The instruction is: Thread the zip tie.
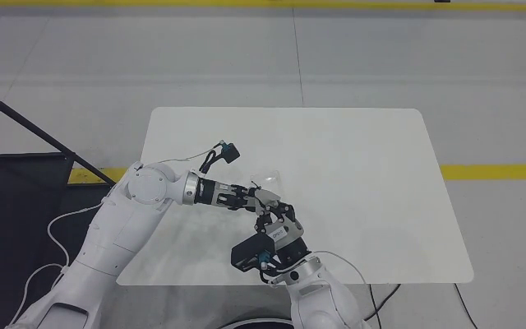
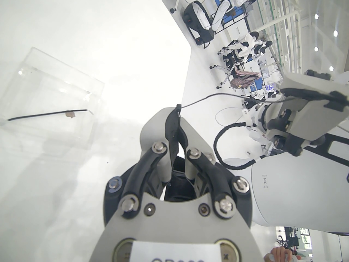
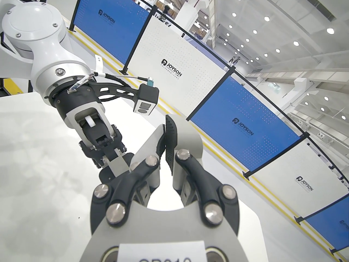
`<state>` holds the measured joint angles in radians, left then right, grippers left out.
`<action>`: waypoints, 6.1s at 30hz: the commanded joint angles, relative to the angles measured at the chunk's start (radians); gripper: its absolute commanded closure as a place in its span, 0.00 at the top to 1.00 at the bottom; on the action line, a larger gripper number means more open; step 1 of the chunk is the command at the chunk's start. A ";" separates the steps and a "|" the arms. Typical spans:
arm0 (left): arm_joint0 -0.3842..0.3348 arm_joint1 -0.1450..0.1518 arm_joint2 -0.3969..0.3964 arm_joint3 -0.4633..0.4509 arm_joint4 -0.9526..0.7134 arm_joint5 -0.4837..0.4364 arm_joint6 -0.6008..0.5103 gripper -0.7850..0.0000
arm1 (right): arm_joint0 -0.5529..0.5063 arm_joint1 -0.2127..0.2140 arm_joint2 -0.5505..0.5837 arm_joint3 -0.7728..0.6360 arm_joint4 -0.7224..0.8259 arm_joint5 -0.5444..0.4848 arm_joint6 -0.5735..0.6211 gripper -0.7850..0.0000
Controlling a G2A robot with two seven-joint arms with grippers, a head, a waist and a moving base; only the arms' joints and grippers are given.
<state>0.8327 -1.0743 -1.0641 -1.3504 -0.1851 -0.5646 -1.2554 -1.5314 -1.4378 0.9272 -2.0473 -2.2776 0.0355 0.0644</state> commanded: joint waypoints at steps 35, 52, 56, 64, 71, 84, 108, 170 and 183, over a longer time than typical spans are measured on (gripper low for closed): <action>0.042 0.021 -0.012 -0.069 0.053 -0.003 0.069 0.00 | -0.026 0.040 0.055 -0.049 -0.012 -0.260 -0.065 0.00; 0.047 0.033 -0.002 -0.088 0.086 -0.059 0.068 0.00 | -0.024 0.041 0.052 -0.047 -0.004 -0.159 -0.011 0.00; 0.047 0.035 0.001 -0.091 0.091 -0.064 0.069 0.00 | -0.023 0.040 0.045 -0.044 -0.010 -0.113 -0.011 0.00; 0.044 0.039 0.010 -0.092 0.093 -0.069 0.069 0.00 | -0.025 0.039 0.033 -0.035 -0.050 -0.052 -0.009 0.00; 0.042 0.043 0.017 -0.094 0.093 -0.070 0.070 0.00 | -0.020 0.037 0.020 -0.025 -0.080 -0.023 0.005 0.00; 0.039 0.049 0.025 -0.099 0.090 -0.069 0.074 0.00 | 0.004 0.026 -0.015 0.003 -0.160 0.058 0.083 0.00; 0.031 0.059 0.039 -0.093 0.076 -0.070 0.088 0.00 | 0.022 0.013 -0.055 0.033 -0.236 0.049 0.095 0.00; -0.132 0.098 0.183 -0.011 -0.063 0.017 -0.017 0.00 | -0.073 0.054 0.041 -0.025 -0.211 0.008 -0.206 0.00; -0.132 0.098 0.183 -0.011 -0.063 0.017 -0.017 0.00 | -0.051 0.054 0.016 -0.008 -0.249 0.009 -0.159 0.00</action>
<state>0.7009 -0.9767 -0.8814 -1.3611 -0.2486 -0.5480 -1.2724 -1.5847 -1.3832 0.9464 -2.0580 -2.5255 0.0432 -0.0997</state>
